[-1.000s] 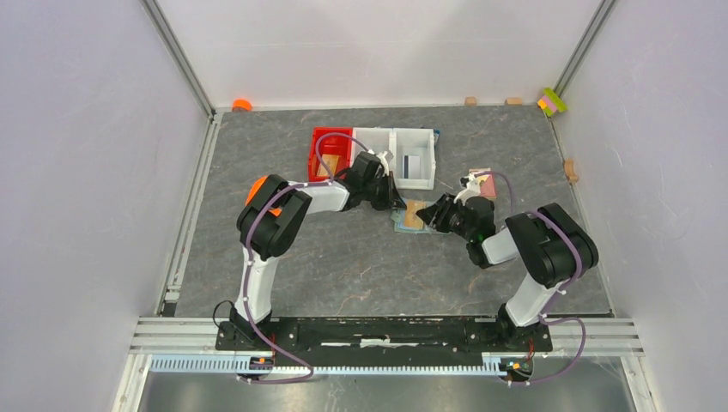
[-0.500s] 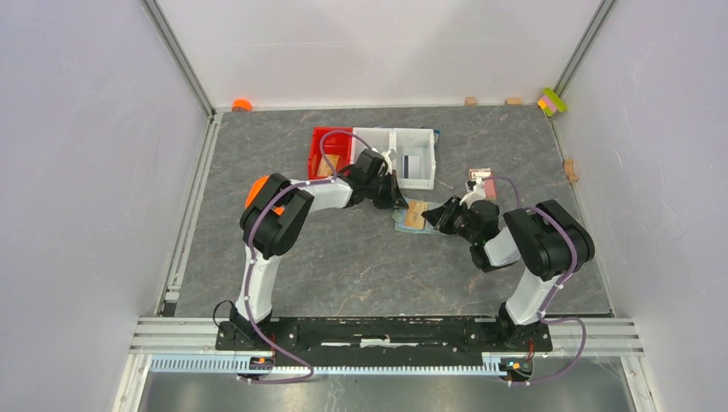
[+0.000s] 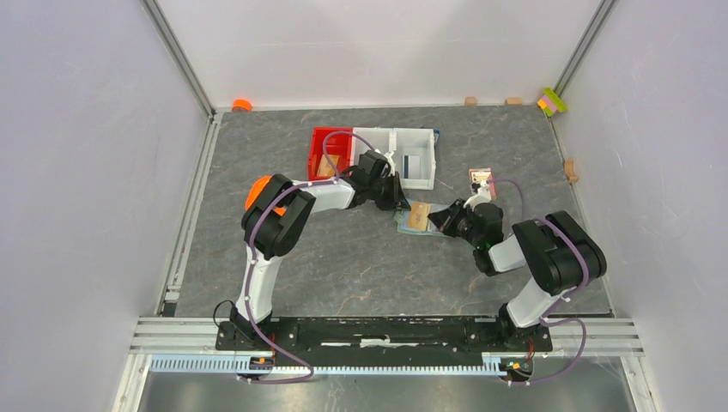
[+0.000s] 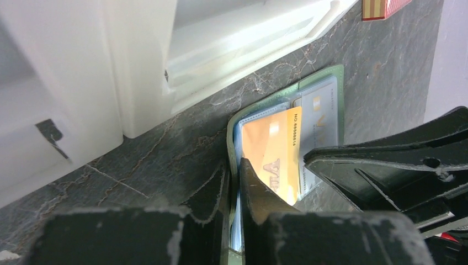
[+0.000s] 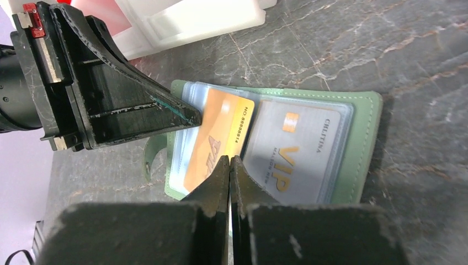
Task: Take the credit cards out of the card holder
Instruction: Remove the credit card from the card holder.
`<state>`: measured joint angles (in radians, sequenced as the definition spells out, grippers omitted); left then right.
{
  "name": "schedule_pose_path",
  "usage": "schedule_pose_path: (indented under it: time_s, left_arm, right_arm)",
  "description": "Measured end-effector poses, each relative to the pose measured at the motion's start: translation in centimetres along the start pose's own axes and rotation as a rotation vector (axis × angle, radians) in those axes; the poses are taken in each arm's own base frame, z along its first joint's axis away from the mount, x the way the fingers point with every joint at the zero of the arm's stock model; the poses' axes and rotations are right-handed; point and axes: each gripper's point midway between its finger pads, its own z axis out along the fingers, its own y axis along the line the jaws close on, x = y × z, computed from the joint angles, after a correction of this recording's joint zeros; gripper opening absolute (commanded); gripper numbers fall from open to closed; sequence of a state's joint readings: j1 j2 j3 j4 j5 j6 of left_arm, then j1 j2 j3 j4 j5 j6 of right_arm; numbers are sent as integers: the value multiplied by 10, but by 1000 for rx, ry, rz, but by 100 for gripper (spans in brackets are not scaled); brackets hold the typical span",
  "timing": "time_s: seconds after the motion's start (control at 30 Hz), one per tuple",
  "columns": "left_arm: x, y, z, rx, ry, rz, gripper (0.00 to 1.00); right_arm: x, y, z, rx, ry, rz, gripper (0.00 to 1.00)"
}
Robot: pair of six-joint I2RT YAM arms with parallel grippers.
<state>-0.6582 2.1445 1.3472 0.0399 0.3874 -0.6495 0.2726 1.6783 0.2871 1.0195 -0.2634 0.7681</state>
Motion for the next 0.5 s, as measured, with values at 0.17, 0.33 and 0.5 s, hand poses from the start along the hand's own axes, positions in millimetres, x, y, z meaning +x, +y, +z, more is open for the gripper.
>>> schedule_pose_path:
  time_s: [0.17,0.33,0.5]
  left_arm:
    - [0,0,0,-3,-1,1,12]
    - [0,0,0,-2,-1,1,2]
    - [0,0,0,-1,0,1,2]
  right_arm:
    - [-4,-7,-7,42,-22,-6,0]
    - [-3,-10,-8,56,-20,0,39]
    - [-4,-3,-4,16,-15,2,45]
